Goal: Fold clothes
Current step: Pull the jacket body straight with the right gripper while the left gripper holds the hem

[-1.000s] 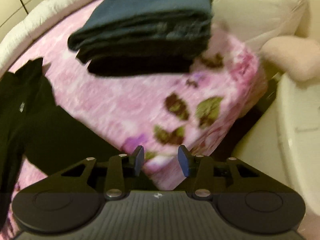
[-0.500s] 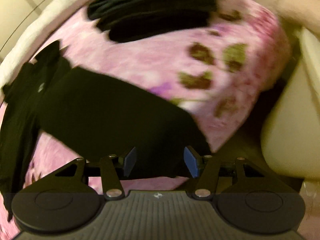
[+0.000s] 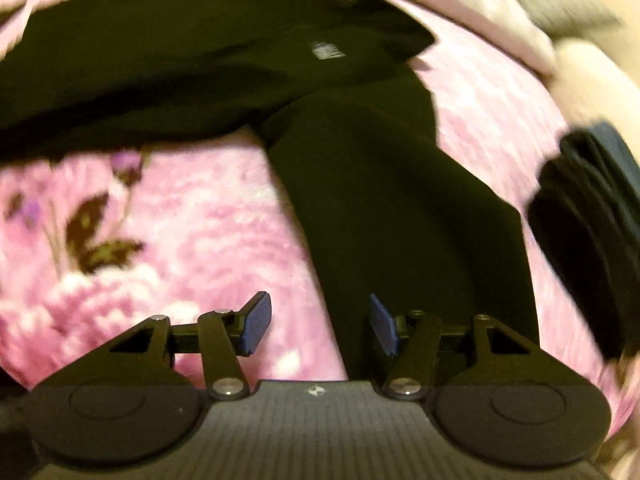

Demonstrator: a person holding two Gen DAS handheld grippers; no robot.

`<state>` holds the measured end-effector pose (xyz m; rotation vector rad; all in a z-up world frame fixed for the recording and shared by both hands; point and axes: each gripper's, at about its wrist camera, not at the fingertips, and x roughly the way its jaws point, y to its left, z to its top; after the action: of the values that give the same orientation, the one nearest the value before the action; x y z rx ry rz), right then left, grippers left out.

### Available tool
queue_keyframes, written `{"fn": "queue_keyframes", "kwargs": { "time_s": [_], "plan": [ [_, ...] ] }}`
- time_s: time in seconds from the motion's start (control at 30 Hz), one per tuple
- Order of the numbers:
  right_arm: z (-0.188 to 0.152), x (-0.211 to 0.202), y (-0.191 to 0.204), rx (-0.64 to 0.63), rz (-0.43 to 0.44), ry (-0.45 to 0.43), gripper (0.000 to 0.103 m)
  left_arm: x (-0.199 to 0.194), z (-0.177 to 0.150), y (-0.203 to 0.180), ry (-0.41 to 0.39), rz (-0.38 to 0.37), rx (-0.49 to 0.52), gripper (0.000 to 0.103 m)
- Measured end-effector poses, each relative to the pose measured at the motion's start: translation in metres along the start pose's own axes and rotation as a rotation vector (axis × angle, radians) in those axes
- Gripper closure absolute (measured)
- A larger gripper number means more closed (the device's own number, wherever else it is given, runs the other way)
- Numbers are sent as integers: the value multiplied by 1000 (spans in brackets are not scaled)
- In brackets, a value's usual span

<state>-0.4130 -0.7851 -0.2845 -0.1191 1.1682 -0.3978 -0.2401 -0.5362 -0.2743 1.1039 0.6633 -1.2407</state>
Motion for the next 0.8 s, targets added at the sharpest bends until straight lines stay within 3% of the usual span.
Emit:
{"fn": "queue_keyframes", "kwargs": {
  "time_s": [0.1,0.17,0.2,0.3,0.4,0.5,0.57,0.6,0.67,0.7,0.8],
  "plan": [
    [4,12,10,-103,-30,29,48,-9,-31,21,14,0,-120,52],
    [4,14,11,-131,-63,39,50,-13,-50,23,17,27,-101,52],
    [3,15,11,-136,-84,47,56,-17,-55,17,-5,29,-44,53],
    [1,16,11,-152,-146,69,90,-19,-60,-5,-44,13,99,53],
    [-1,18,11,-168,-208,92,97,-16,-62,-28,-68,-12,228,52],
    [-4,20,12,-225,-248,111,96,-9,-64,-38,-50,-4,263,52],
    [-7,21,13,-272,-270,124,89,-8,-67,-46,-43,-8,304,52],
    [-8,23,14,-295,-280,131,79,-7,-69,-49,-39,-10,325,51],
    [-10,27,14,-328,-295,134,72,-6,-73,-57,-32,-13,365,50],
    [-10,28,13,-335,-311,126,62,-4,-75,-59,-21,3,377,48],
    [-14,26,9,-321,-320,123,62,6,-75,-54,7,21,327,50]
  ]
}}
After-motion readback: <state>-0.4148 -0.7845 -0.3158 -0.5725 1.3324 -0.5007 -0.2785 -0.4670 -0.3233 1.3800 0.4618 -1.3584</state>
